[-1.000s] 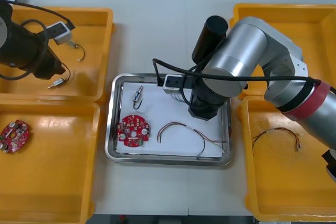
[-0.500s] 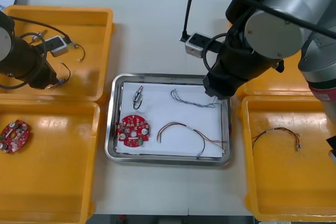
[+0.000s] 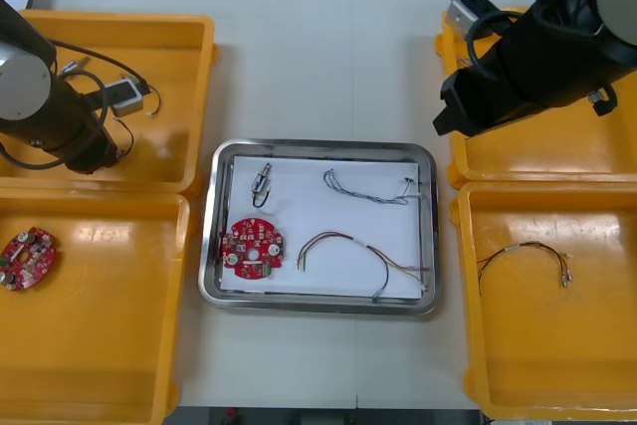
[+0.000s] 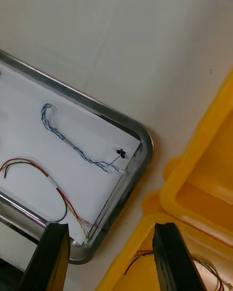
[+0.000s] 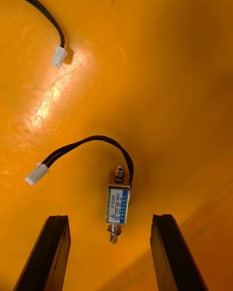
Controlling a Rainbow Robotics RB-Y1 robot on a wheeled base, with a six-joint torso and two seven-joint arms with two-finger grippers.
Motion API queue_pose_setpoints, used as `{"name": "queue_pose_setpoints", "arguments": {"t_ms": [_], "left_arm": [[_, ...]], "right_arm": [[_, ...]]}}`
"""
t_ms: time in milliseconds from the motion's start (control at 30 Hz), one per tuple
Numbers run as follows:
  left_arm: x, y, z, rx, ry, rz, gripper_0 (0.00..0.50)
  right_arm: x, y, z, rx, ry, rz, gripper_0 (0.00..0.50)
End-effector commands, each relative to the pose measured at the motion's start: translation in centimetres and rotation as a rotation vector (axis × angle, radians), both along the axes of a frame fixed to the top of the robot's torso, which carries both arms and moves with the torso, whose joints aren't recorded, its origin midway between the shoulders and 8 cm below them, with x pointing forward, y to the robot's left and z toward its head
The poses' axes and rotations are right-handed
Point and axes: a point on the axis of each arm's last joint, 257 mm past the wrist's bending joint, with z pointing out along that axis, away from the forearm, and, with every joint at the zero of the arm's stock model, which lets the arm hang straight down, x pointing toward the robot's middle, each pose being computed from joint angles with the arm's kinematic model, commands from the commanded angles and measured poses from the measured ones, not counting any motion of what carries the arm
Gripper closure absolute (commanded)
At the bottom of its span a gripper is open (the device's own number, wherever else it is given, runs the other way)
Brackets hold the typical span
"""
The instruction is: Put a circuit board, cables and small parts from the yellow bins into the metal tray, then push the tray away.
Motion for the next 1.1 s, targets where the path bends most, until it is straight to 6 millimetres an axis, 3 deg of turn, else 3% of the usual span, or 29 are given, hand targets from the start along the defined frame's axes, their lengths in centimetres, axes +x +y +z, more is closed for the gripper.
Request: {"name": "queue_pose_setpoints", "arguments": {"t_ms": [33,400,833,1100], "left_arm": [[1.2,-0.1,2.2,0.036,-0.039,-0.028,0.018],[1.5,-0.5,1.6,0.055,-0.044,-0.035,0.034],[2.2,-0.2,0.5,0.053,-0.050,-0.024,0.051],[2.3,-0.6,0.2,0.062,-0.054,-0.036,0.077]], "right_arm": [[0.1,-4.2,1.1,0.043,-0.009,-0.155,0.000],[-0.7,-10.4,0.0,0.082,0.032,-0.404,0.000],[-4.6,-18.3,-2.4,0.071,0.017,-0.604,0.000],[-6.0,-21.1,-3.6,0.071,0.033,-0.672,0.000]]}}
